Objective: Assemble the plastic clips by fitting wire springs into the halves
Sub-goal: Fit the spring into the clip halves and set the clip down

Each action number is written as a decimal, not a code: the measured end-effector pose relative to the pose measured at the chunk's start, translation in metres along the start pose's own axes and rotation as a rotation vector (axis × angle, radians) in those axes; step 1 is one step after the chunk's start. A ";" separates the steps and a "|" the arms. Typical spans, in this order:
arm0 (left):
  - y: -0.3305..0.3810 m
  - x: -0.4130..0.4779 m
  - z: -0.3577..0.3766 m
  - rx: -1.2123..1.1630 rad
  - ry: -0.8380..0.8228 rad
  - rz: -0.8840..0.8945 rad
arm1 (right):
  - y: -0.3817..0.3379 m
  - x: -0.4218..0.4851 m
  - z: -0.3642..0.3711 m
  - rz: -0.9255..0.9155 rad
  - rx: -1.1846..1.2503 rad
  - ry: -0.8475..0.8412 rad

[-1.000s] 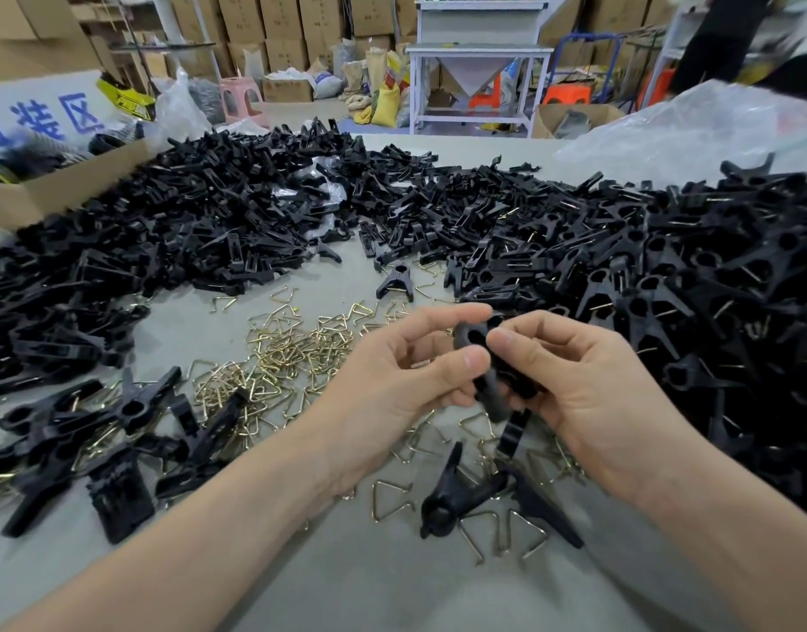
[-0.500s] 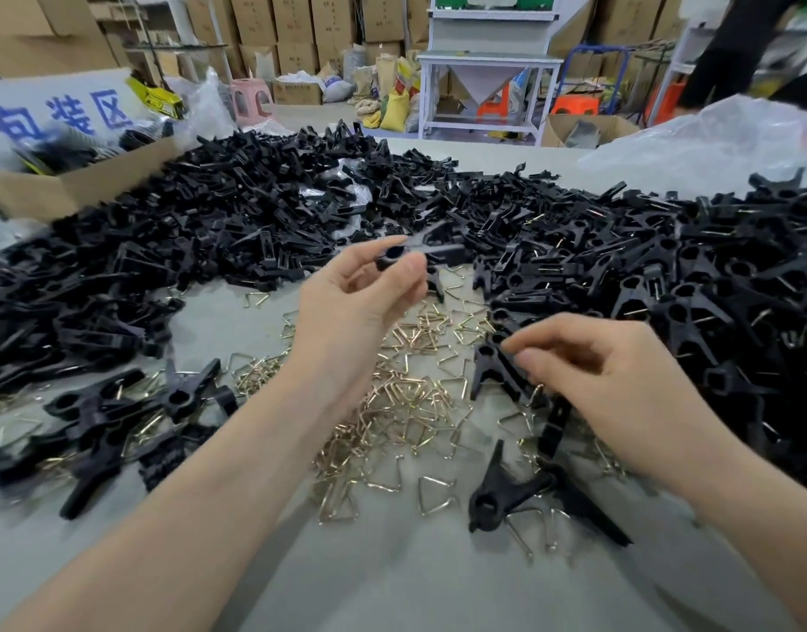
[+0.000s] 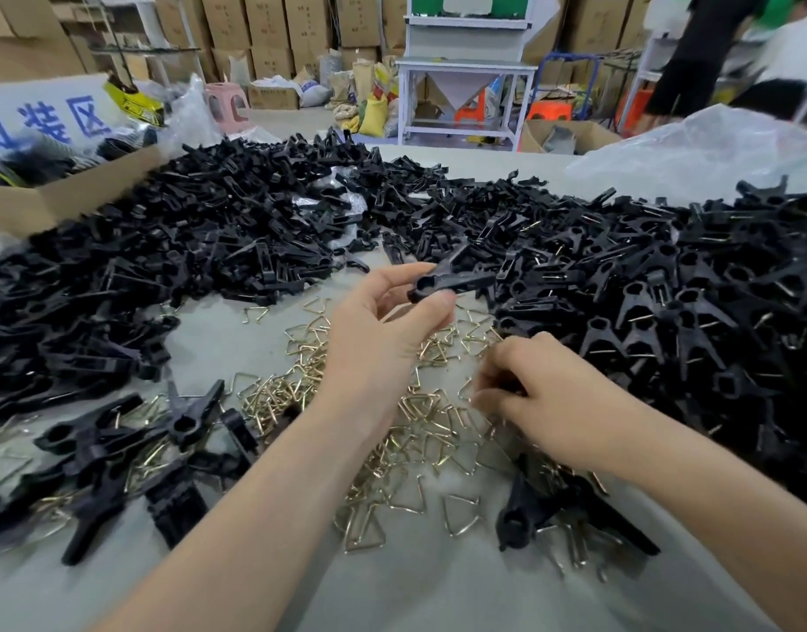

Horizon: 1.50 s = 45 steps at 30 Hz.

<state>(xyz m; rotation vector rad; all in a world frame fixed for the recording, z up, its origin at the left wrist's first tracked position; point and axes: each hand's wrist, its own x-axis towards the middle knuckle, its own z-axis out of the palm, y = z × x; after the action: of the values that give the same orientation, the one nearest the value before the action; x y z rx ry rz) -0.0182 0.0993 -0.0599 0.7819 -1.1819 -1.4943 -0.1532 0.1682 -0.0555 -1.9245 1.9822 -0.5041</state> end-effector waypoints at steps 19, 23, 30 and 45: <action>-0.004 -0.025 0.023 0.196 -0.405 0.027 | 0.028 -0.029 -0.024 0.210 1.253 0.315; -0.004 -0.026 0.024 0.171 -0.431 0.007 | 0.031 -0.031 -0.032 0.210 1.263 0.254; -0.002 -0.028 0.024 0.301 -0.428 0.047 | 0.035 -0.033 -0.034 0.162 0.946 0.336; -0.005 -0.026 0.021 -0.511 -0.569 -0.446 | 0.007 -0.051 -0.052 -0.049 1.252 0.266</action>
<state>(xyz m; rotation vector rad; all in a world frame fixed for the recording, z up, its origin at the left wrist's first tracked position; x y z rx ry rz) -0.0323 0.1300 -0.0605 0.2727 -0.9736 -2.3760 -0.1819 0.2202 -0.0135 -1.0915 1.1430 -1.5825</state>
